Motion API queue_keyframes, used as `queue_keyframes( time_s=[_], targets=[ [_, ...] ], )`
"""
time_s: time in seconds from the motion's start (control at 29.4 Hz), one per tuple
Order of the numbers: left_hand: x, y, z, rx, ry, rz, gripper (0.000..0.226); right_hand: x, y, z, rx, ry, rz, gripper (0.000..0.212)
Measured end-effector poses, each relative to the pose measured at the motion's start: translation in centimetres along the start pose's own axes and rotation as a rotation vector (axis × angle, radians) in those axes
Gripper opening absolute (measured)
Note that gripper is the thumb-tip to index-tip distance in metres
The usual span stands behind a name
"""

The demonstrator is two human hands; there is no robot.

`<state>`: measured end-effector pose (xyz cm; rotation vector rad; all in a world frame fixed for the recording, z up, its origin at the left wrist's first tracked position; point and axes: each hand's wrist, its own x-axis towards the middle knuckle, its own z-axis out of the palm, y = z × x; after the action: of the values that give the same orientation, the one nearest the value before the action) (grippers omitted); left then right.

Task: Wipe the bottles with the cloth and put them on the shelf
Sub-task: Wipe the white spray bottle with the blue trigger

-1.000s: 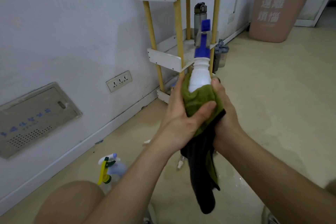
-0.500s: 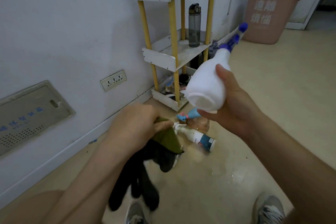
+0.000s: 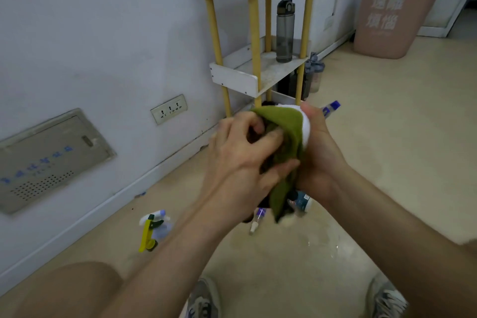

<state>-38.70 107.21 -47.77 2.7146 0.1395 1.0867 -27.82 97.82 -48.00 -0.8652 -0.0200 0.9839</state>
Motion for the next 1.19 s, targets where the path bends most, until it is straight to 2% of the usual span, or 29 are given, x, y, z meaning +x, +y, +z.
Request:
queue_keyframes(
  time_s=[0.07, 0.14, 0.2, 0.27, 0.34, 0.41, 0.44, 0.51, 0.54, 0.58, 0.68, 0.78, 0.82, 0.85, 0.92, 0.95, 1.02, 1.09, 1.16, 1.19],
  targets=[
    [0.3, -0.2, 1.4, 0.029, 0.077, -0.084, 0.041, -0.4, 0.5, 0.6, 0.007, -0.087, 0.034, 0.064],
    [0.9, -0.1, 2.0, -0.097, 0.131, -0.195, 0.046, -0.8, 1.0, 1.3, -0.022, -0.096, 0.018, 0.059],
    [1.4, -0.2, 2.3, -0.318, 0.160, -0.308, 0.045, -0.5, 1.5, 1.6, -0.057, -0.044, -0.016, 0.068],
    [2.2, -0.2, 2.0, -0.617, 0.228, -0.481, 0.027, 0.1, 2.2, 1.7, -0.085, 0.076, -0.058, 0.077],
    [3.0, -0.3, 1.9, -0.839, 0.300, -0.672, 0.022, 0.4, 2.7, 2.0, -0.090, 0.136, -0.105, 0.097],
    [3.4, -1.0, 2.0, -0.837, 0.295, -0.854, 0.027, 0.3, 2.5, 1.9, -0.173, 0.185, -0.183, 0.120],
    [3.3, -1.7, 2.1, -0.851, 0.254, -0.948, 0.029, 0.3, 2.2, 1.6, -0.273, 0.203, -0.257, 0.121],
    [2.9, -2.7, 2.2, -0.948, 0.155, -1.083, 0.032, 0.0, 1.2, 1.1, -0.475, 0.188, -0.420, 0.105],
    [2.6, -3.2, 2.2, -0.928, 0.121, -1.084, 0.032, -0.1, 0.6, 0.9, -0.518, 0.159, -0.454, 0.096],
    [2.3, -3.6, 2.2, -0.792, 0.081, -1.021, 0.032, -0.4, 0.0, 0.8, -0.534, 0.116, -0.465, 0.090],
    [2.4, -4.0, 1.2, -0.143, -0.069, -0.683, 0.032, -0.9, -1.1, 0.5, -0.576, -0.027, -0.441, 0.077],
    [3.1, -3.7, -0.3, 0.225, -0.183, -0.513, 0.034, -1.4, -0.4, 0.9, -0.763, -0.098, -0.364, 0.071],
    [3.3, -3.8, -0.5, 0.226, -0.201, -0.520, 0.038, -1.3, 0.2, 0.9, -0.804, -0.090, -0.331, 0.074],
    [3.5, -3.7, -0.8, 0.113, -0.170, -0.570, 0.043, -1.1, 0.7, 1.0, -0.820, -0.075, -0.294, 0.075],
    [4.0, -3.2, -1.1, -0.340, -0.065, -0.793, 0.049, -0.9, 1.4, 1.1, -0.788, -0.036, -0.229, 0.074],
    [4.3, -2.8, -1.4, -0.575, -0.015, -0.896, 0.045, -0.5, 1.5, 1.0, -0.730, 0.005, -0.198, 0.074],
    [4.4, -2.0, -2.2, -0.907, -0.044, -0.963, 0.034, 0.5, 0.9, 0.7, -0.560, 0.124, -0.181, 0.072],
    [3.8, -1.3, -2.6, -1.041, -0.237, -0.817, 0.020, 1.3, 0.1, 0.2, -0.457, 0.177, -0.221, 0.075],
    [2.6, -0.5, -2.0, -0.854, -0.375, -0.547, 0.008, 1.8, -0.3, -0.1, -0.406, 0.169, -0.242, 0.071],
    [1.9, -0.4, -0.9, -0.656, -0.346, -0.442, 0.008, 1.8, -0.2, -0.1, -0.387, 0.159, -0.244, 0.062]
  ],
)
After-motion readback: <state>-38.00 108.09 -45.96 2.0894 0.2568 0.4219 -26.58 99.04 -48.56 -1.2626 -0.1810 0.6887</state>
